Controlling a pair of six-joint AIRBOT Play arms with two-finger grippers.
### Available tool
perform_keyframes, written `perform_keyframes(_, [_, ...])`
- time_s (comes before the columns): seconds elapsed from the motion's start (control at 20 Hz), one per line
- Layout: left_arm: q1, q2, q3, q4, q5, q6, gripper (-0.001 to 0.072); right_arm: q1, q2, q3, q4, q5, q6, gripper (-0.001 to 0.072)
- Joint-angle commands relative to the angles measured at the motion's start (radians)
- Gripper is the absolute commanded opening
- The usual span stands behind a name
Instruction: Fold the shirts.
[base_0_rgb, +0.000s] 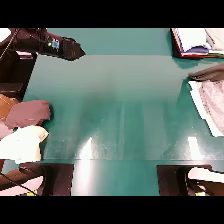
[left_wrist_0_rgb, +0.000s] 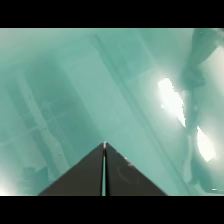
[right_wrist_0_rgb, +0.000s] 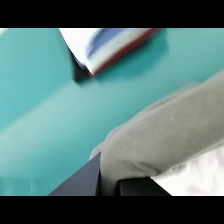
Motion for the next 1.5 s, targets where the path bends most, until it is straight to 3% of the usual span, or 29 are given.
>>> perform_keyframes(0.0, [0.000, 0.000, 0.000, 0.001, -0.012, 0.000, 0.0023, 0.004, 0.001, 0.133, 0.006, 0.037, 0.002, 0.0022])
perform_keyframes(0.2, [0.000, 0.000, 0.000, 0.001, -0.025, 0.003, 0.0022, -0.045, 0.007, 0.182, -0.002, 0.182, 0.002, 0.0021])
perform_keyframes(0.35, [0.000, 0.000, 0.000, 0.001, -0.033, 0.003, 0.0022, -0.087, 0.031, 0.142, -0.129, 0.293, 0.002, 0.0021])
perform_keyframes(0.65, [0.000, 0.000, 0.000, 0.001, -0.048, 0.004, 0.0022, -0.194, 0.186, -0.202, -0.393, 0.335, 0.001, 0.0022])
perform_keyframes(0.8, [0.000, 0.000, 0.000, 0.001, -0.051, 0.012, 0.0023, -0.268, 0.254, -0.381, -0.438, 0.338, 0.001, 0.0025])
perform_keyframes(0.85, [0.000, 0.000, 0.000, 0.001, -0.051, 0.012, 0.0022, -0.294, 0.272, -0.433, -0.438, 0.340, 0.001, 0.0094])
perform_keyframes(0.95, [0.000, 0.000, 0.000, 0.001, -0.052, 0.012, 0.0023, -0.336, 0.298, -0.513, -0.437, 0.336, 0.001, 0.0545])
perform_keyframes(1.0, [0.000, 0.000, 0.000, 0.001, -0.051, 0.012, 0.0023, -0.357, 0.306, -0.535, -0.436, 0.338, 0.001, 0.0614])
perform_keyframes(1.2, [0.000, 0.000, 0.000, 0.001, -0.051, 0.011, 0.0023, -0.341, 0.346, -0.505, -0.274, 0.328, 0.001, 0.0613])
perform_keyframes(1.45, [0.000, 0.000, 0.000, 0.003, -0.015, 0.011, 0.0023, -0.039, 0.388, -0.395, -0.114, 0.260, 0.001, 0.0612])
